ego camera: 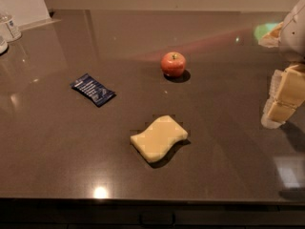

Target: Move apple near sponge

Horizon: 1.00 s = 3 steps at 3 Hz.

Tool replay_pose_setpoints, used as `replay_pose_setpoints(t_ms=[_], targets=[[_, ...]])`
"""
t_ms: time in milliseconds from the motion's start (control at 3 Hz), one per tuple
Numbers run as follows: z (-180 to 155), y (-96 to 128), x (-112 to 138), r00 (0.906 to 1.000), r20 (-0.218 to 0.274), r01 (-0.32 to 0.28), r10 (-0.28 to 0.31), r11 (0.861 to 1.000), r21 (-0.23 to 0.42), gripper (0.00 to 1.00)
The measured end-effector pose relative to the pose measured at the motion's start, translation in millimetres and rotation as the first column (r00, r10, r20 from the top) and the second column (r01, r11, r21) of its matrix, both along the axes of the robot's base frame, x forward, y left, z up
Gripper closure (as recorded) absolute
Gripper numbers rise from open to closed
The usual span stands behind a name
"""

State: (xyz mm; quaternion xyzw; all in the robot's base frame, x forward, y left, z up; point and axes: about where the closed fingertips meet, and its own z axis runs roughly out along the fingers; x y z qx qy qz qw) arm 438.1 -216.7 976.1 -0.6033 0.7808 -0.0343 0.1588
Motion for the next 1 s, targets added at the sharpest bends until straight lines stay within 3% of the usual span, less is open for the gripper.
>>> replay_pose_setpoints(t_ms=[333, 1000], targets=[[0, 2, 4, 1.0000, 0.006, -0.003, 0.003, 1.000, 0.008, 0.00], [-25, 23, 59, 0.9997, 0.015, -0.018, 0.017, 0.998, 0.063, 0.00]])
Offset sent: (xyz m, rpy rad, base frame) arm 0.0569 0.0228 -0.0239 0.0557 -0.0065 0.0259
